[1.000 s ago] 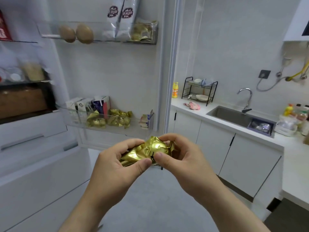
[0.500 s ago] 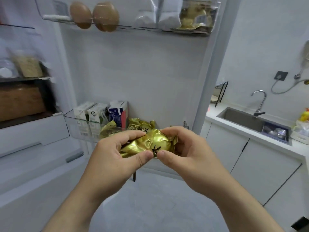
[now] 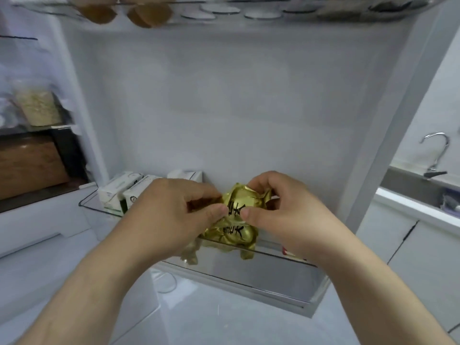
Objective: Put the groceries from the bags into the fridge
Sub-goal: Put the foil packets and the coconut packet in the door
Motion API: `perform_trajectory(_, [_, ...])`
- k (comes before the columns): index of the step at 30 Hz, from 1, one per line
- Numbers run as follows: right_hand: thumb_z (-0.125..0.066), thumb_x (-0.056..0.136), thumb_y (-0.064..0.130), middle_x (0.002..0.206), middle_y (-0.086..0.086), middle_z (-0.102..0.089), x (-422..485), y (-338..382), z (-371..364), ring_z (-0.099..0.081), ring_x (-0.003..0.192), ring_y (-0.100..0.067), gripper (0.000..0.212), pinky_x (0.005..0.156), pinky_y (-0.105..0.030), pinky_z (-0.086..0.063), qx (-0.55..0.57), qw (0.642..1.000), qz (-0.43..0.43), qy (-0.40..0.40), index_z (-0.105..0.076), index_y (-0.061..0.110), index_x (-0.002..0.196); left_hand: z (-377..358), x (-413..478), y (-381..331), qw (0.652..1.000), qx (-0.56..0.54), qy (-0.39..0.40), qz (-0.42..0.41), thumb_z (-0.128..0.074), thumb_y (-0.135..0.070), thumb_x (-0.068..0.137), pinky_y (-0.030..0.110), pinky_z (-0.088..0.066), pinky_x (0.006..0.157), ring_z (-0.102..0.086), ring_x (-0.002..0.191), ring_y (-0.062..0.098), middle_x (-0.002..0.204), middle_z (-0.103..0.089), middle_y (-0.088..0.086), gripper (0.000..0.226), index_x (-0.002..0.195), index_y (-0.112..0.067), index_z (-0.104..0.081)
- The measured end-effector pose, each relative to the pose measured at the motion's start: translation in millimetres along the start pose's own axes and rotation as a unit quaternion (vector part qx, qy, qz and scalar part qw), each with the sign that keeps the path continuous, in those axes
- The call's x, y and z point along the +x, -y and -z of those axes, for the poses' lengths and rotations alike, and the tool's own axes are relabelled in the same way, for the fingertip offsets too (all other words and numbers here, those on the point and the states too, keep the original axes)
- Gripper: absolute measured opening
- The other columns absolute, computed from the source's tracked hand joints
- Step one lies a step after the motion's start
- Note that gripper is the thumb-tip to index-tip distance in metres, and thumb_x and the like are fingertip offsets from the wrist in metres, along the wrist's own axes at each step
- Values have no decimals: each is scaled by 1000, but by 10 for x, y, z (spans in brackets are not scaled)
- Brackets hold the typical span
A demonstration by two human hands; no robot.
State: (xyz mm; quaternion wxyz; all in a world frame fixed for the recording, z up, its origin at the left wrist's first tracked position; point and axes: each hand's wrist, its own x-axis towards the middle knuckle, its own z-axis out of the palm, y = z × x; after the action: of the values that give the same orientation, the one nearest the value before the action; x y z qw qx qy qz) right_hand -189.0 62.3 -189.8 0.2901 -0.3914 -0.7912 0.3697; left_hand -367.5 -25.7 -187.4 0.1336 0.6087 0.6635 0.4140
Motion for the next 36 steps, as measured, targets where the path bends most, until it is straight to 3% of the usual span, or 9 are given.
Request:
perform_trajectory(4, [-76,78,35,90,14,-66,78,-67,-2,-63,75,0,24,44,-10,-38,-45,998,-40,26,-61,37,96,-15,125,91,993,6,108,36,-68,-33,84,43,-59,65,-69,53,18,66,-70,3,5,85,-33,-73])
perform_trajectory(7, [-79,75,36,85,13,-67,99,-94,-4,-60,67,4,26,47,-11,-39,-58,996,-60,31,-63,36,94,-31,186,168,990,-2,141,26,-72,-27,82,39,-59,64,-69,54,16,72,-72,-2,10,85,-37,-73])
perform_trajectory(13, [-83,72,40,96,16,-68,150,-88,-14,-64,79,-1,40,67,-19,-50,-93,986,-119,76,-63,37,106,0,239,304,980,59,181,-60,-62,-43,84,26,-51,65,-65,70,4,78,-69,-14,14,93,-37,-70])
perform_trajectory(18, [-81,74,44,103,18,-66,210,-48,-36,-64,88,1,44,80,-15,-51,-155,969,-138,135,-64,38,115,201,230,473,973,62,188,-120,-56,-58,82,30,-53,65,-62,73,-3,82,-67,-26,22,100,-50,-65])
perform_trajectory(21, [-79,77,44,101,15,-67,251,-61,-67,-65,91,-1,37,84,-23,-54,-187,960,-142,153,-64,40,110,282,235,580,963,114,169,-174,-47,-65,77,32,-54,63,-61,77,-6,85,-64,-30,32,101,-48,-60])
perform_trajectory(23, [-79,76,42,95,13,-70,278,-80,-87,-66,87,-4,34,81,-26,-55,-208,956,-138,157,-65,38,106,283,228,632,960,138,152,-190,-45,-65,77,31,-53,61,-60,75,-6,83,-63,-28,33,93,-42,-64])
perform_trajectory(27, [-85,72,33,87,10,-73,330,-97,-145,-68,70,-6,35,56,-16,-48,-193,951,-159,181,-64,30,101,224,195,687,942,209,136,-226,-40,-64,81,30,-52,51,-58,66,-3,73,-60,-26,34,81,-41,-65])
perform_trajectory(36, [-85,71,36,82,3,-74,350,-49,-218,-66,60,-5,31,57,-19,-50,-205,943,-166,202,-65,23,90,164,185,747,923,246,102,-279,-41,-58,83,30,-46,39,-56,55,3,62,-55,-21,32,71,-37,-63])
